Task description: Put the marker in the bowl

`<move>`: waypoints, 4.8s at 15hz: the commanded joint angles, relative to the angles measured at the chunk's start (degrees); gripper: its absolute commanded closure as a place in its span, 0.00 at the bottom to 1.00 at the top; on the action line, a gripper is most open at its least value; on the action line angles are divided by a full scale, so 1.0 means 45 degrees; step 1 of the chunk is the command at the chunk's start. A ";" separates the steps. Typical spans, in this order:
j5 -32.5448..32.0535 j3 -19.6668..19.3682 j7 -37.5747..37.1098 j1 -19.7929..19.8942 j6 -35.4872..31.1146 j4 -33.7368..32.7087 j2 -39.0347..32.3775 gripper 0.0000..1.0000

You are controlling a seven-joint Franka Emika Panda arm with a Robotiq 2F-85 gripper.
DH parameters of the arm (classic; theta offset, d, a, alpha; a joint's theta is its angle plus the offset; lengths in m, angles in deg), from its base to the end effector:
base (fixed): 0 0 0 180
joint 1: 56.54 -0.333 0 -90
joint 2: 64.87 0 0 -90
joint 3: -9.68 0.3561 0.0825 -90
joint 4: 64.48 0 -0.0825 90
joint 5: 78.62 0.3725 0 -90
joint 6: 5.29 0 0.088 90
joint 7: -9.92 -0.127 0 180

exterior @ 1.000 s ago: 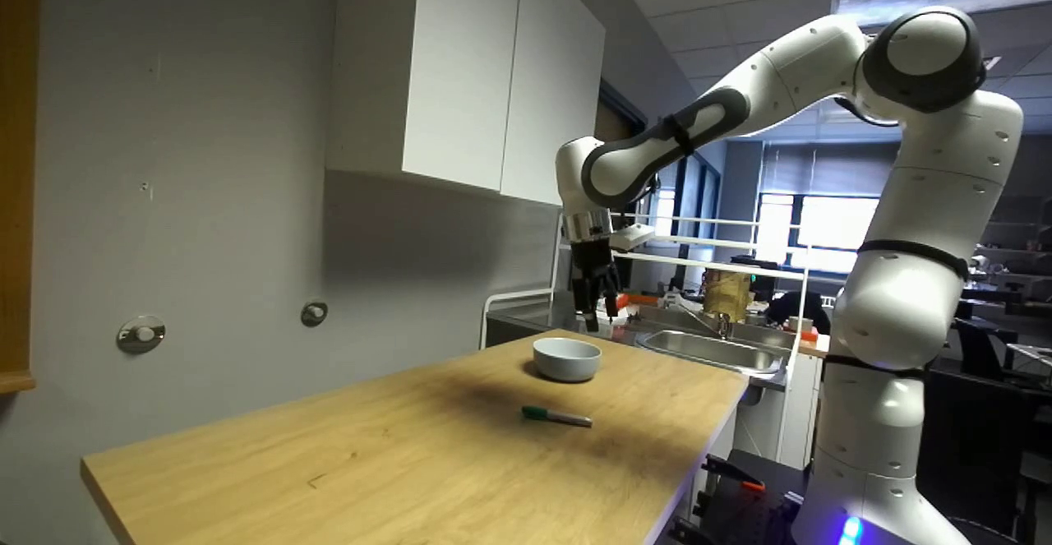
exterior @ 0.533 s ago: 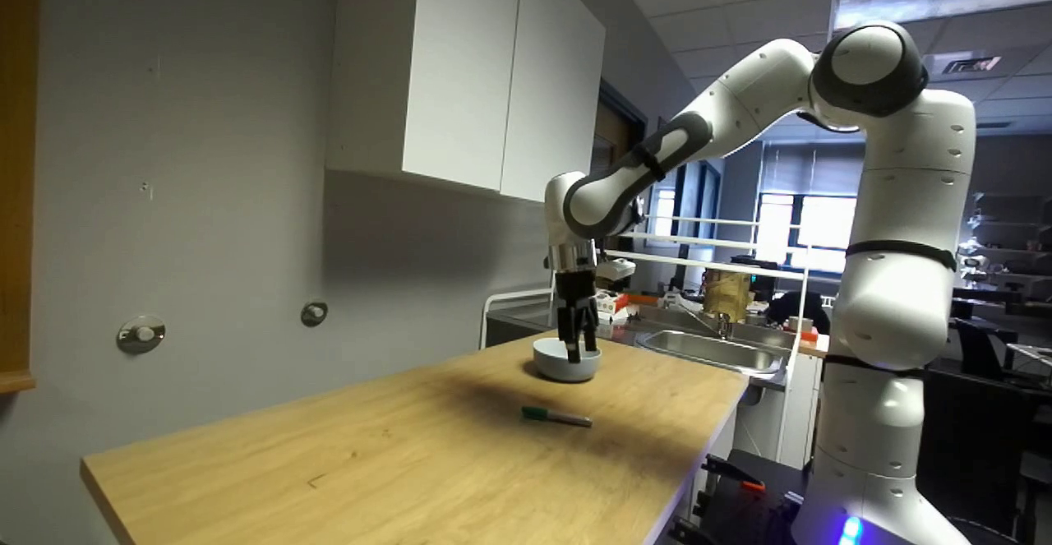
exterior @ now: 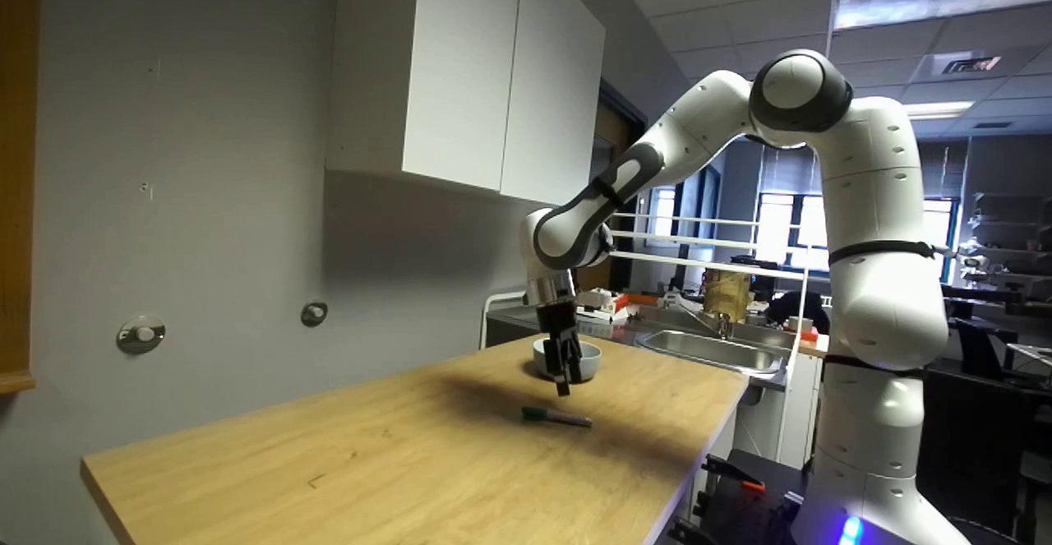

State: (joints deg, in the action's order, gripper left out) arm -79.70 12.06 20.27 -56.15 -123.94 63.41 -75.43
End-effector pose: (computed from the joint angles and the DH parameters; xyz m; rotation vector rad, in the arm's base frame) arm 0.4947 0.0158 0.2947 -3.0573 -0.3499 0.5361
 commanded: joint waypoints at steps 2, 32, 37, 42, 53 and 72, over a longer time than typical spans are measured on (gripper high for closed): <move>0.0047 0.0068 0.0359 -0.0136 0.1523 -0.2291 -0.2106 0.00; 0.0009 -0.0064 -0.2004 -0.0659 0.2643 -0.4922 -0.2829 0.62; 0.1453 -0.0008 -0.4391 -0.0786 0.2228 -0.4262 -0.2762 0.24; 0.2441 -0.0071 -0.4891 -0.0788 0.0964 -0.2628 -0.2252 0.00; 0.0941 -0.0735 -0.5394 -0.0934 -0.1122 0.0231 -0.1258 0.33; -0.1876 -0.0308 -0.6847 -0.1892 0.0627 -0.0311 0.1631 0.87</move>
State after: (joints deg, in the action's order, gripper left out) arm -83.76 9.84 -10.31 -64.72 -124.10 62.43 -74.36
